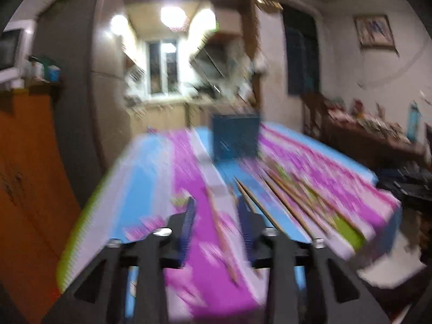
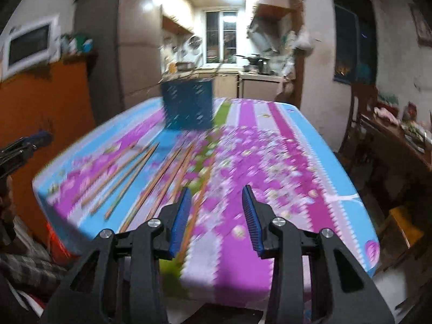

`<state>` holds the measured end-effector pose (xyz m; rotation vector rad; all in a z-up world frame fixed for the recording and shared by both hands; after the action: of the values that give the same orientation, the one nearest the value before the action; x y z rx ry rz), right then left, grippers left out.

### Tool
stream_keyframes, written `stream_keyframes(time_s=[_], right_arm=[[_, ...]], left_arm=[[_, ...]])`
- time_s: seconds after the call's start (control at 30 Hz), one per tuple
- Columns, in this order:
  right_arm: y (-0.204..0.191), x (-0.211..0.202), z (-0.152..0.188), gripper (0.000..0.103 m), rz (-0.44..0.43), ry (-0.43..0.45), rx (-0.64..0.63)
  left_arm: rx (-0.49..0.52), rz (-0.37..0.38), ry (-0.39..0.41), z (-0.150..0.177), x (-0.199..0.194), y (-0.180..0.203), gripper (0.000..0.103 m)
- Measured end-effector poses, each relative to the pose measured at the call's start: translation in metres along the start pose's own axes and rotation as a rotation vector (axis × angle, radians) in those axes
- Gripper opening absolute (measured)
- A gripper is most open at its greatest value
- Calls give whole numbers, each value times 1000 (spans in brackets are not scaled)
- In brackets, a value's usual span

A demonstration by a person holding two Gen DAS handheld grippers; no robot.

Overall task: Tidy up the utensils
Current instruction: 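Move both open tools back down toward the remaining chopsticks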

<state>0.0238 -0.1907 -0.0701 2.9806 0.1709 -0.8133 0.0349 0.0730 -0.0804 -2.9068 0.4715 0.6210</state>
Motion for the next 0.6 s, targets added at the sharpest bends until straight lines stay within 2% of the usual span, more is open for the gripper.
stream_keyframes(time_s=[0.1,0.3,0.47,0.6], right_arm=[[-25,13,15,20,6,-7,-74],[-47,25,38,19,-18,-10,-121],[-48,34,47,19,-52,-45,-115],[-49,39,47,19,-64,-47,-110]], left_arm=[[57,21,-65,35,9,28,14],[218,-36,-63,55,17,66,14],[227,-20,-92,59,27,78,14],[230,-35,-96,58,34,81,14]])
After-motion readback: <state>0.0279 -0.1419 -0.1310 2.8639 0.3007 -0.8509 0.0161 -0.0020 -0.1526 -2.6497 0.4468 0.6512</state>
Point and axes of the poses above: each gripper's, at about its wrist camera, not at the fingertips, and x roughly the way its jaws point, y to its right, z to its underside, the point moved 3 cm from there along x, roughly the way its jaws point, and after that the axes turned 1 degree about -z, right-handed, at the moved point
